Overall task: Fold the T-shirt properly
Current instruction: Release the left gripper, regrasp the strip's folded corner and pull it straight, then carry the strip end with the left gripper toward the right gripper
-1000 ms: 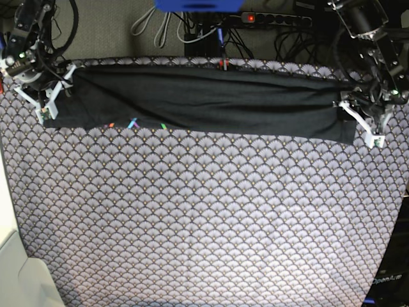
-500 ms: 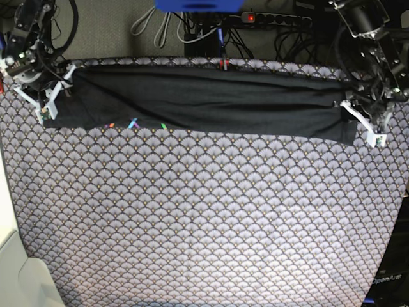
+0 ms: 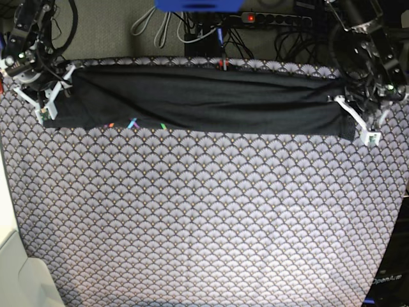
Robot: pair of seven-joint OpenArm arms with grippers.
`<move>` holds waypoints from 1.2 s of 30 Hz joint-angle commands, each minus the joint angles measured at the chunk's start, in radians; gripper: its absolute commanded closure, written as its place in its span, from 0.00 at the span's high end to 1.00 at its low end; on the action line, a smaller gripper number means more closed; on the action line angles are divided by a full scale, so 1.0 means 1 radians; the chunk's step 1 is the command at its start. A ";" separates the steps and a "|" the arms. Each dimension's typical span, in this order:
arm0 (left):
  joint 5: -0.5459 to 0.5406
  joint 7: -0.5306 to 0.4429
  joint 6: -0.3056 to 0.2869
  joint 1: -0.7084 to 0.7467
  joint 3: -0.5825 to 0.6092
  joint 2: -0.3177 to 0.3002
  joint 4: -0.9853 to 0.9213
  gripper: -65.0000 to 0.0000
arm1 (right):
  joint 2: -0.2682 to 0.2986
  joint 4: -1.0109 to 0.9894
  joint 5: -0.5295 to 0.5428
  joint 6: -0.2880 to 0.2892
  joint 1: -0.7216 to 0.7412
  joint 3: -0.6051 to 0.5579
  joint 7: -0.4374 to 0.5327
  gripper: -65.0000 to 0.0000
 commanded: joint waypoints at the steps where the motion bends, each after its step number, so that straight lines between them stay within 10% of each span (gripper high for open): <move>1: -0.014 0.004 0.000 -0.020 -0.002 -0.011 0.068 0.01 | 0.014 0.017 0.005 -0.004 0.003 0.007 0.013 0.50; 13: -0.014 0.249 0.001 -0.037 0.115 0.147 0.402 0.01 | 0.014 0.018 0.005 -0.004 0.003 0.007 0.013 0.50; 36: -0.014 0.254 0.001 0.012 0.526 0.338 0.401 0.01 | 0.032 0.017 0.005 -0.004 0.003 0.007 0.013 0.50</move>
